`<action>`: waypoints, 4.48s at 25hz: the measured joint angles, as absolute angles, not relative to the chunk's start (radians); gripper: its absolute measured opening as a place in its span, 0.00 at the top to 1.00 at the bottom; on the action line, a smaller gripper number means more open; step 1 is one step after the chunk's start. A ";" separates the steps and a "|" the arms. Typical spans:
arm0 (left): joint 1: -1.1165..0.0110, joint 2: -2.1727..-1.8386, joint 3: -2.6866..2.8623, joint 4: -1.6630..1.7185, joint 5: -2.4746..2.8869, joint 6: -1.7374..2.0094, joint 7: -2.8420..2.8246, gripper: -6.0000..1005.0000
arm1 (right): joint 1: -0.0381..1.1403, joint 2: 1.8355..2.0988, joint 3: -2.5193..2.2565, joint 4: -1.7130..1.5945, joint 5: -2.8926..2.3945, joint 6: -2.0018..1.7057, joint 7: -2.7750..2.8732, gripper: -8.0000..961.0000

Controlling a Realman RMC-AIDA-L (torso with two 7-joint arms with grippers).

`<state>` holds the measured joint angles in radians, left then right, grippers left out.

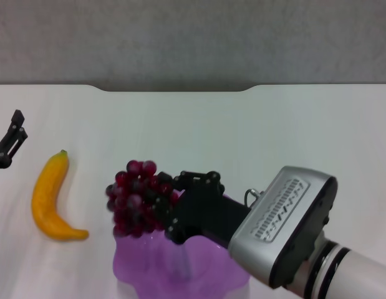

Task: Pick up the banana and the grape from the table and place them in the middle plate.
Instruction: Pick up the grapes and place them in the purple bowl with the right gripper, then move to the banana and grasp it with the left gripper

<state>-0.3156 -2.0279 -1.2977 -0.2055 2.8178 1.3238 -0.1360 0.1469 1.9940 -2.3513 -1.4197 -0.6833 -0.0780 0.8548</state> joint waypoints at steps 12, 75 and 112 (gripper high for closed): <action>-0.317 -2.029 -1.290 -0.206 2.818 1.350 -0.103 0.12 | 0.151 1.996 -2.382 -1.408 -0.674 -0.009 0.844 0.73; -0.311 -2.028 -1.296 -0.207 2.818 1.377 -0.103 0.12 | 0.324 1.999 -2.439 -1.279 -0.507 0.270 0.854 0.06; -0.322 -2.028 -1.288 -0.198 2.815 1.352 -0.112 0.13 | 0.147 2.006 -2.051 -1.420 -1.501 0.519 1.566 0.72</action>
